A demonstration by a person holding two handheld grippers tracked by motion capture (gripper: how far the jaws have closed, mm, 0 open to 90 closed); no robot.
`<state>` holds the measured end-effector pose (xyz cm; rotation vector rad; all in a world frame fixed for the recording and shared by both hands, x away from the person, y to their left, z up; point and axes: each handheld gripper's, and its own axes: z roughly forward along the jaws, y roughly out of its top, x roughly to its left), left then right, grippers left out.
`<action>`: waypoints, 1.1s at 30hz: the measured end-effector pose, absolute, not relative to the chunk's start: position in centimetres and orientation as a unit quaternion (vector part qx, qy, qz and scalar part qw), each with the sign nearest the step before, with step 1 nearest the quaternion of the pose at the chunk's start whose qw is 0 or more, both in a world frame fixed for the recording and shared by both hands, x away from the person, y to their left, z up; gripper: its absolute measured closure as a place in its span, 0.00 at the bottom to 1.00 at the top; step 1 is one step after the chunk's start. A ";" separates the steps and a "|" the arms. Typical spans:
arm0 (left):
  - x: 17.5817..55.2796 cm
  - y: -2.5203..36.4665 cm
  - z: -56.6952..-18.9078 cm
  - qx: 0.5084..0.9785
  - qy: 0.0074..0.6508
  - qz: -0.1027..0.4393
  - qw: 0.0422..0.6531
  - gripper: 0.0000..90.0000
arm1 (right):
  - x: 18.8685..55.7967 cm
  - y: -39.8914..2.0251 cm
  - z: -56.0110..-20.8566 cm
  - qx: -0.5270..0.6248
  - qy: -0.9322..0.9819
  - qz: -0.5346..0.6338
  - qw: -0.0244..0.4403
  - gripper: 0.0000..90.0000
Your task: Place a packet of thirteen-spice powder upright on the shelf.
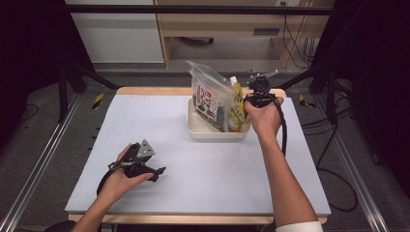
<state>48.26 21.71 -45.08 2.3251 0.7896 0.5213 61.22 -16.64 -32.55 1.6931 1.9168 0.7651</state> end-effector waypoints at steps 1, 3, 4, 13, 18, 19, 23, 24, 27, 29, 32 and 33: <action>48.3 21.7 -45.1 0.880 0.299 0.197 0.310 0.09 | 61.2 -16.6 -32.5 0.617 0.698 0.279 0.234 0.76; 48.3 21.7 -45.1 0.881 0.299 0.197 0.310 0.09 | 61.3 -16.6 -32.8 0.619 0.697 0.277 0.234 0.76; 48.3 21.8 -45.0 0.881 0.299 0.198 0.310 0.09 | 61.5 -16.7 -33.0 0.620 0.696 0.276 0.234 0.76; 48.3 21.7 -45.0 0.880 0.299 0.197 0.311 0.09 | 62.0 -16.8 -34.8 0.627 0.694 0.279 0.218 0.75; 48.3 21.7 -45.0 0.879 0.301 0.199 0.313 0.09 | 61.9 -17.2 -35.5 0.623 0.694 0.292 0.212 0.73; 48.3 21.7 -45.0 0.880 0.299 0.198 0.312 0.09 | 61.9 -17.3 -35.5 0.623 0.694 0.295 0.208 0.72; 48.2 21.8 -44.9 0.877 0.302 0.203 0.315 0.09 | 61.4 -17.6 -35.4 0.615 0.685 0.324 0.218 0.66; 48.2 22.0 -44.9 0.876 0.302 0.204 0.315 0.09 | 61.2 -17.7 -35.3 0.614 0.683 0.326 0.222 0.66; 48.3 22.2 -44.7 0.872 0.308 0.207 0.319 0.09 | 60.3 -18.2 -35.1 0.605 0.678 0.352 0.225 0.63; 48.4 22.5 -44.7 0.869 0.313 0.212 0.321 0.09 | 59.7 -18.4 -34.9 0.598 0.676 0.362 0.234 0.61; 48.5 22.9 -44.5 0.863 0.322 0.217 0.324 0.08 | 58.5 -18.8 -34.6 0.581 0.674 0.385 0.245 0.58; 48.5 23.1 -44.5 0.860 0.325 0.221 0.326 0.07 | 58.1 -18.9 -34.5 0.578 0.673 0.389 0.249 0.57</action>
